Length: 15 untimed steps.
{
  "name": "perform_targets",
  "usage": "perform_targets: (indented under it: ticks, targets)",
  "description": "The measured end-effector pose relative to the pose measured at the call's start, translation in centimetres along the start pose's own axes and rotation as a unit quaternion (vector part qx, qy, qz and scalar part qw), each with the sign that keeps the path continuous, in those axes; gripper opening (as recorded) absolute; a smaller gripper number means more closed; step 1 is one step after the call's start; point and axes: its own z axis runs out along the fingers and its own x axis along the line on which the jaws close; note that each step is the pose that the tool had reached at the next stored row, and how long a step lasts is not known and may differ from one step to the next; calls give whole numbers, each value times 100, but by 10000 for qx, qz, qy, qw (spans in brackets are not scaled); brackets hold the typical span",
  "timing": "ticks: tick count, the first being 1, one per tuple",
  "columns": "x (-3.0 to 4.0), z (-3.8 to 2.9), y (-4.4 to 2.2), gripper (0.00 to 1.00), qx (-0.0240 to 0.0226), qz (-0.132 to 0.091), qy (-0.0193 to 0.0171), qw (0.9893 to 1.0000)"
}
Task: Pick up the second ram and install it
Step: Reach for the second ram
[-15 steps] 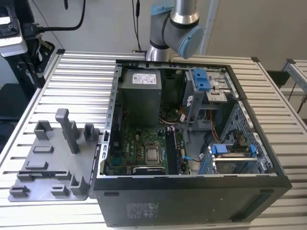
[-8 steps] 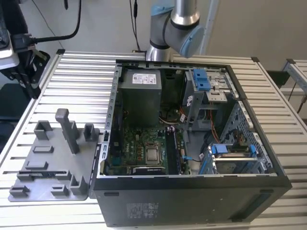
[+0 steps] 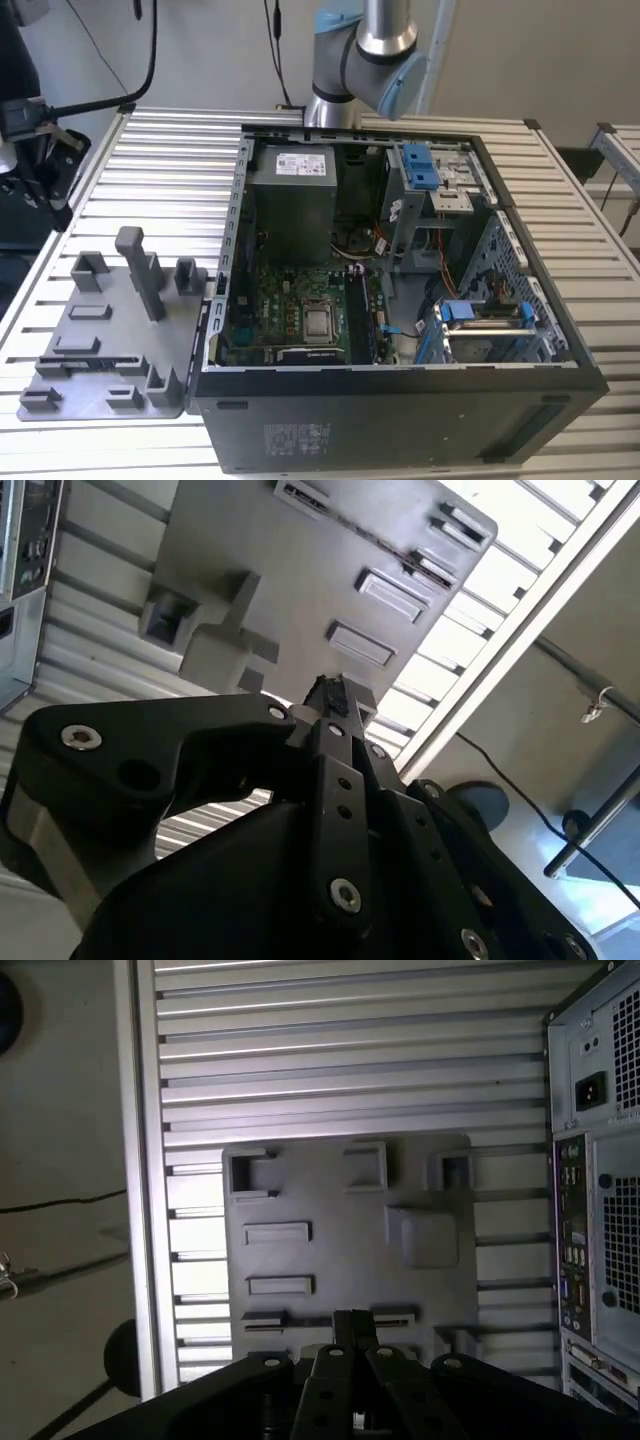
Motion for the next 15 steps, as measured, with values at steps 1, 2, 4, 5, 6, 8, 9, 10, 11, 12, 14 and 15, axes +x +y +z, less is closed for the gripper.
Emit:
perform_targets:
  ticks: [1,2,4,5,6,8,9,10,11,12,14,15]
  targets:
    - [23,3,-27,11,-1,0,-1,10000]
    - [45,6,-54,11,-2,0,-1,10000]
    - [94,12,-113,11,-4,0,-2,10000]
    - [115,14,-143,11,-5,0,-2,10000]
    - [133,17,-176,11,-7,0,-4,10000]
    - [159,23,-245,11,-11,-1,-11,10000]
    - [169,25,-283,11,-13,-1,-15,10000]
    - [177,28,-322,11,-16,-1,-18,10000]
    - [183,29,-364,11,-18,-1,-21,10000]
    - [189,32,-405,11,-20,-1,-23,10000]
    - [199,34,-483,11,-23,-2,-25,10000]
    - [201,35,-516,11,-24,-2,-25,10000]
